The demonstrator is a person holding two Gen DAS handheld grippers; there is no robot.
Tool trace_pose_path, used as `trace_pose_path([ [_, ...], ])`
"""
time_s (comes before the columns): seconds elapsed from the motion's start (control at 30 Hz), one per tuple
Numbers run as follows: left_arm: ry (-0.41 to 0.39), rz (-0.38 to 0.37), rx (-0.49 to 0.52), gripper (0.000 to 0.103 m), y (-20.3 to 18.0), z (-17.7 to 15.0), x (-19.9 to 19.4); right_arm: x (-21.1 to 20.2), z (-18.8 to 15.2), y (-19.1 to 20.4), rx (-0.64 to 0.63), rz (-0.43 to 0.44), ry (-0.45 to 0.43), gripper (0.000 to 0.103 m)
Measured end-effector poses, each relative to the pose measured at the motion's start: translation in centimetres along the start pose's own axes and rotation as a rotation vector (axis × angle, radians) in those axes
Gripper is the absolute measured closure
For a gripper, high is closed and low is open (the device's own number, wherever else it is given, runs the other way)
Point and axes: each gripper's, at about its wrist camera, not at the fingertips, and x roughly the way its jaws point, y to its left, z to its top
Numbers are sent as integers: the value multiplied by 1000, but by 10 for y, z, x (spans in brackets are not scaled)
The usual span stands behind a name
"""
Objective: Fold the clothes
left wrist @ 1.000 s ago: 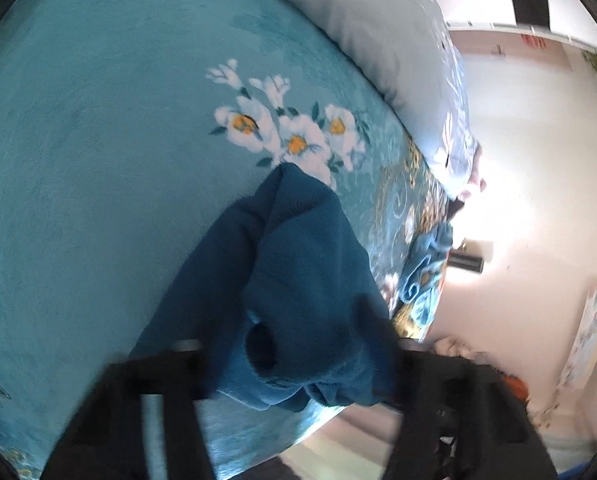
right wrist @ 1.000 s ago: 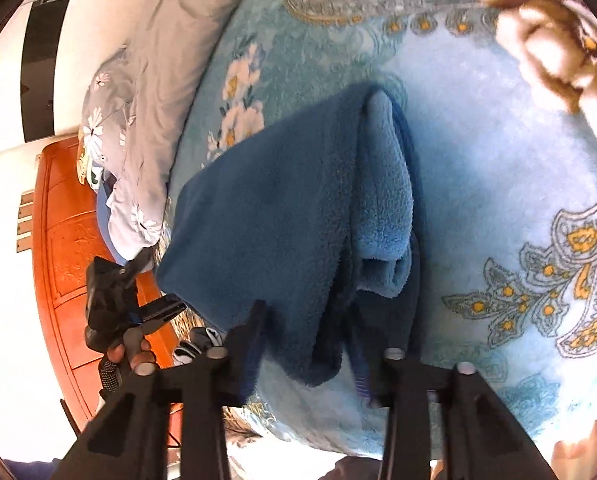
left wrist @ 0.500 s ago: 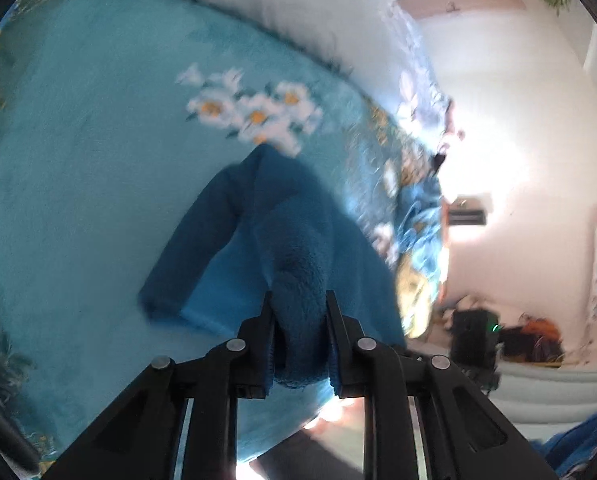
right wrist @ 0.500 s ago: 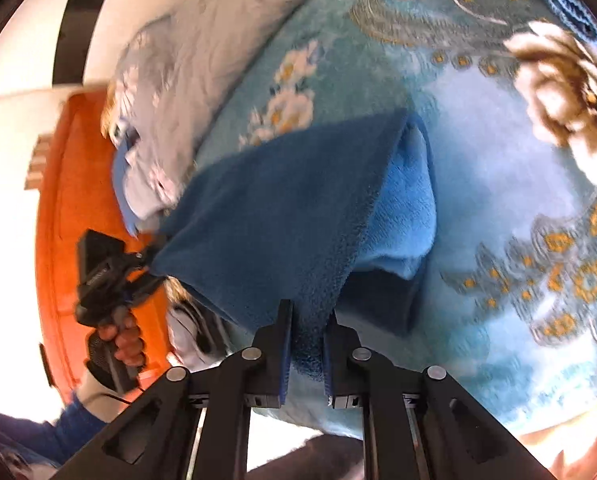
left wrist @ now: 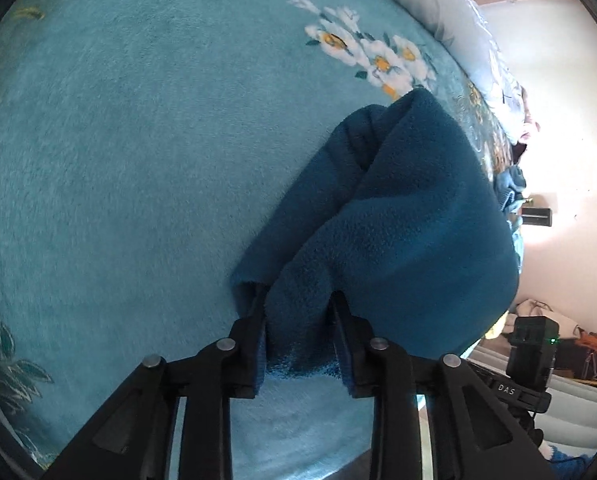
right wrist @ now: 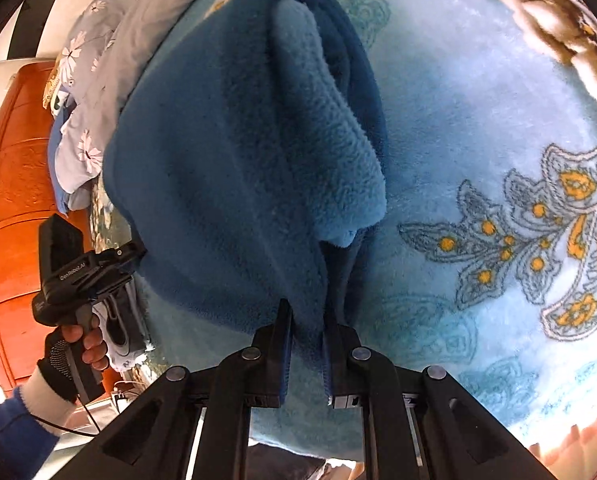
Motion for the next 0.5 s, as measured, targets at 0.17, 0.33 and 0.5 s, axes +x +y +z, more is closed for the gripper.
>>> trace_pose_path([
  [0.17, 12, 4, -43, 62, 0, 2, 1, 1, 1, -2, 10, -3, 5, 88],
  [0.33, -47, 12, -20, 61, -15, -4, -42, -8, 3, 0, -13, -11, 5, 88],
  [0.5, -176, 7, 128, 61, -67, -3, -86, -9, 5, -2, -12, -9, 11, 88],
])
